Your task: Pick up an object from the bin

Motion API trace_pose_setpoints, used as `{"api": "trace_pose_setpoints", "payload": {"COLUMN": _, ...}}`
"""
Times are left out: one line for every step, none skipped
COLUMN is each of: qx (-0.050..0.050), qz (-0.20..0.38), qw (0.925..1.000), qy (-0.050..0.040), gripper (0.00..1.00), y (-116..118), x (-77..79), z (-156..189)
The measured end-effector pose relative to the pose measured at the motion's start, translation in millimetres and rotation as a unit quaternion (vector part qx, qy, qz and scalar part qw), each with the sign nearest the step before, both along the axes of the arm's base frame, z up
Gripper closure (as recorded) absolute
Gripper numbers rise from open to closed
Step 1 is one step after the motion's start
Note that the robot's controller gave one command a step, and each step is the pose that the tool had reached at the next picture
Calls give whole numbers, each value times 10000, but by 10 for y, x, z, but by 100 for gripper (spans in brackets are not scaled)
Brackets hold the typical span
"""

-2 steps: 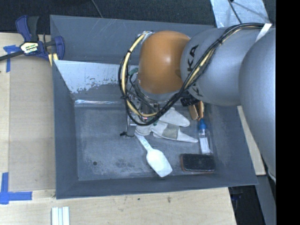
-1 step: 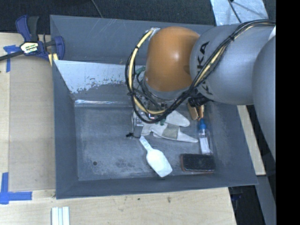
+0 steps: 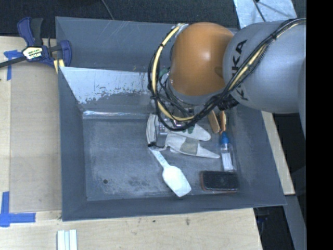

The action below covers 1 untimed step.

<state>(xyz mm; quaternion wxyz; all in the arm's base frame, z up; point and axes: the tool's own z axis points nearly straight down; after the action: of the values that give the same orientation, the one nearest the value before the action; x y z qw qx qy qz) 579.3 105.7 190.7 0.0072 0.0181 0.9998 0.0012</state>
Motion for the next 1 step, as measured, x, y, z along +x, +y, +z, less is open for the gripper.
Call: {"api": "trace_pose_setpoints", "payload": {"qx": -3, "qz": 48, "qw": 10000, "qy": 22, "gripper": 0, "y": -267, "x": 126, "z": -577}}
